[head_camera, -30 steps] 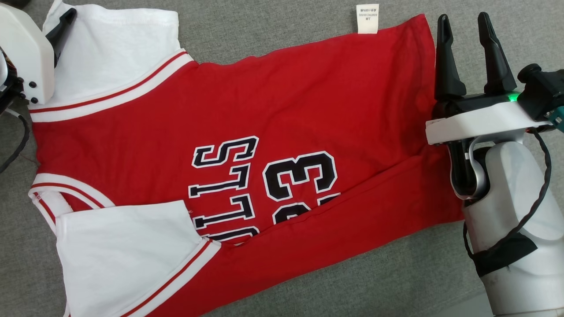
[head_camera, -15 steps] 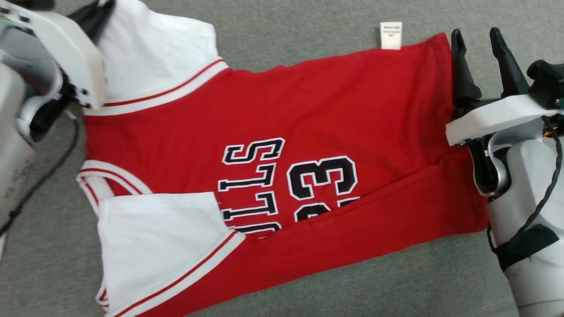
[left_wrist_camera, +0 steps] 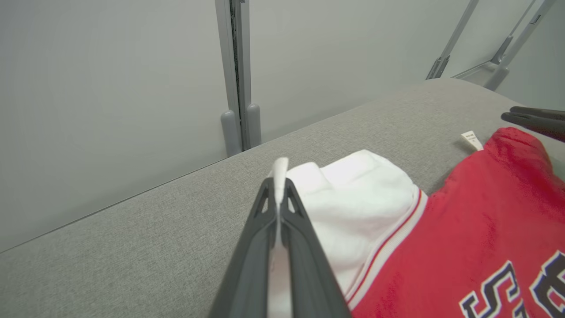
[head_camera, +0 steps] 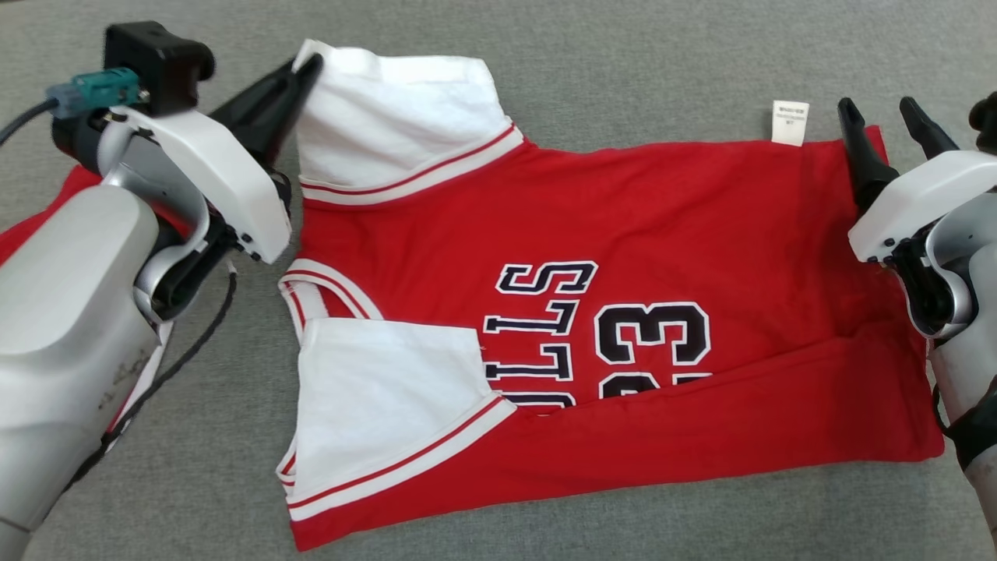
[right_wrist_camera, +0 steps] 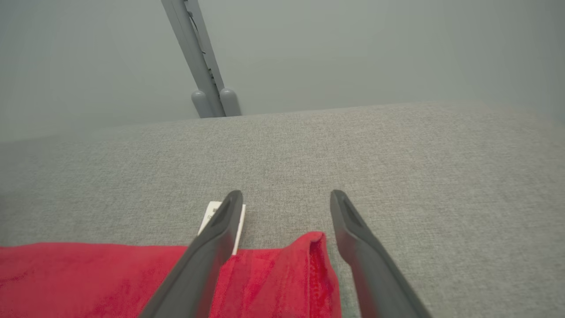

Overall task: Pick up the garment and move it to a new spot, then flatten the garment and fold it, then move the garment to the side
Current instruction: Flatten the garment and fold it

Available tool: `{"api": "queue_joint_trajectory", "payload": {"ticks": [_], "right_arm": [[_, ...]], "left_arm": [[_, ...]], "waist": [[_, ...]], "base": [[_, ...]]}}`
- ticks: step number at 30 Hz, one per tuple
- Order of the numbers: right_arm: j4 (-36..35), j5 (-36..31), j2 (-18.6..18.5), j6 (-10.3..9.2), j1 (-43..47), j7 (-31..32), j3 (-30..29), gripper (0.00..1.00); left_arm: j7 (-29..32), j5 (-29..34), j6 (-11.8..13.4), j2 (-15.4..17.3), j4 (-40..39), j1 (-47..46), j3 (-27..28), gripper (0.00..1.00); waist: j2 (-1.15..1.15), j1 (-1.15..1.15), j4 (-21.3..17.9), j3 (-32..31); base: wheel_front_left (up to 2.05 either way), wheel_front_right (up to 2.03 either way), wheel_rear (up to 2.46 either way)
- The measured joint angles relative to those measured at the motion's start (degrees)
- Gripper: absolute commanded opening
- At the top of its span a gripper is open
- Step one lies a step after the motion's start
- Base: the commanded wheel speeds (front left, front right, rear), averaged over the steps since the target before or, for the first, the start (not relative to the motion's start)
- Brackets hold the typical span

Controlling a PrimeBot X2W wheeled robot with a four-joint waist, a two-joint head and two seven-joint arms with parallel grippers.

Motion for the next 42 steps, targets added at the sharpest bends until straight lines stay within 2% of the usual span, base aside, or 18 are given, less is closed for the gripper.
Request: {"api": "queue_joint_trajectory", "payload": {"ticks": [9, 18, 22, 23, 24, 25, 28, 35, 42], "right_arm": [[3.3, 3.6, -2.5, 0.00, 0.0, 4.8, 0.0, 1.00], [6.2, 4.5, -4.2, 0.00, -0.9, 6.6, -0.2, 1.00], [5.5, 6.4, -4.5, -0.01, -1.5, 8.0, 1.7, 1.00], [5.3, 7.1, -4.7, -0.01, -1.6, 8.2, 2.1, 0.78], [4.9, 7.6, -5.0, -0.01, -1.7, 8.6, 2.5, 0.33], [4.5, 8.0, -5.1, -0.01, -1.7, 8.7, 3.1, 0.00], [3.9, 8.7, -5.7, 0.03, -1.7, 8.2, 4.4, 0.00], [3.7, 8.2, -7.0, 0.05, -3.5, 2.8, 6.2, 0.00], [5.0, 4.6, -7.6, 0.05, -7.5, -4.1, 7.9, 0.00]], "left_arm": [[-1.2, -0.4, 0.0, 0.4, -2.1, 1.8, -1.0, 0.00], [-0.9, -0.7, 0.0, 0.8, -2.4, 1.6, -1.0, 0.00], [-0.8, -0.7, 0.0, 1.0, -2.3, 0.9, -1.0, 0.00], [-0.8, -0.7, 0.0, 0.9, -2.2, 0.8, -1.0, 0.00], [-0.7, -0.7, 0.0, 0.9, -2.1, 0.7, -1.0, 0.00], [-0.6, -0.7, 0.1, 0.9, -2.0, 0.7, -1.0, 0.00], [-0.7, -0.4, 0.5, 0.9, -1.4, 0.5, -1.0, 0.00], [-1.9, -0.5, 1.2, 0.5, 1.5, -1.6, 0.1, 0.00], [-2.6, 0.2, 1.3, -0.8, 6.4, -6.7, 1.1, 0.00]], "waist": [[0.00, 0.00, 2.5, -0.7], [0.00, 0.00, 3.0, 1.3], [0.00, 0.00, 3.0, 2.3], [0.00, 0.00, 2.9, 2.4], [0.00, 0.00, 2.9, 2.6], [0.00, 0.00, 2.9, 2.7], [0.00, 0.00, 2.9, 2.9], [0.00, 0.00, 2.6, 3.3], [0.00, 0.00, 2.1, 4.5]], "base": [[0.00, 0.00, 0.00], [0.00, 0.00, 0.00], [0.00, 0.00, 0.00], [0.00, 0.00, 0.00], [0.00, 0.00, 0.00], [0.00, 0.00, 0.00], [0.00, 0.00, 0.00], [0.00, 0.00, 0.00], [0.00, 0.00, 0.00]]}}
